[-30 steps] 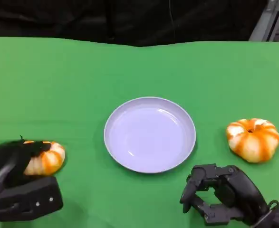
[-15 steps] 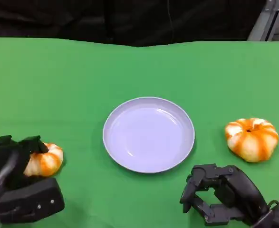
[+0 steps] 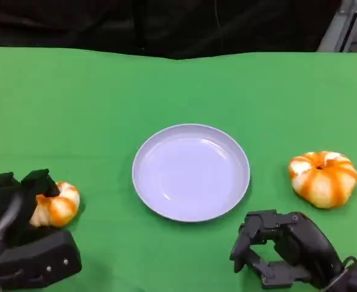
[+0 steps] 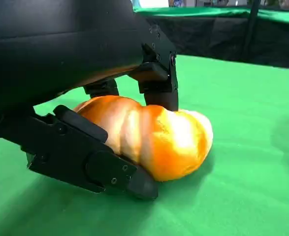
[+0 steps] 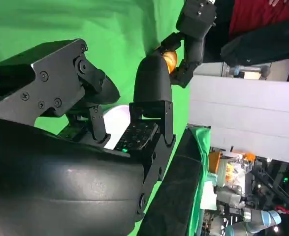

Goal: Grasp the bread from the table and place it into the plate.

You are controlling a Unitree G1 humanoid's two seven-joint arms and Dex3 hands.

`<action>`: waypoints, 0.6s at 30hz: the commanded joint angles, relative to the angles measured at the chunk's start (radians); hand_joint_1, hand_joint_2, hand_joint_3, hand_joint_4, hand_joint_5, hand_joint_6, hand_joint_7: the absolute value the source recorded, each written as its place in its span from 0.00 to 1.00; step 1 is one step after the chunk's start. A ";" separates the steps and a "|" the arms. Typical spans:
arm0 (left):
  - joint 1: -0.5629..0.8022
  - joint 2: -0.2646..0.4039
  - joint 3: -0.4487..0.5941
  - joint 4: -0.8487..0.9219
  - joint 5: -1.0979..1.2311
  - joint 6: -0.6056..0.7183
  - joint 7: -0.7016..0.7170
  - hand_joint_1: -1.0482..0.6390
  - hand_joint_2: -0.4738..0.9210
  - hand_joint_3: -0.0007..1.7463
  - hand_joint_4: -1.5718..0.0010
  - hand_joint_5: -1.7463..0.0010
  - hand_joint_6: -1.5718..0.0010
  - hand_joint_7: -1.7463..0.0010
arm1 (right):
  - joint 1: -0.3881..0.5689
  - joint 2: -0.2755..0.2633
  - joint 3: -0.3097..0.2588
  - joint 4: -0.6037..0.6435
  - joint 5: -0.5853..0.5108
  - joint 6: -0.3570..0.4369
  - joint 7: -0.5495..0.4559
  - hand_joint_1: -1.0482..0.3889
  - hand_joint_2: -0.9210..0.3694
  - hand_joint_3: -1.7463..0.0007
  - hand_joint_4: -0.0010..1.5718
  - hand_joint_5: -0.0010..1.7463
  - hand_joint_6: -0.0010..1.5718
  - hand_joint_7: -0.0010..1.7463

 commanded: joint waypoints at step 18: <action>0.138 0.067 0.087 -0.453 0.016 0.026 -0.001 0.63 0.94 0.00 0.70 0.01 0.63 0.18 | -0.013 -0.008 -0.004 0.012 0.001 -0.002 0.004 0.81 0.25 0.40 0.57 0.77 0.59 0.59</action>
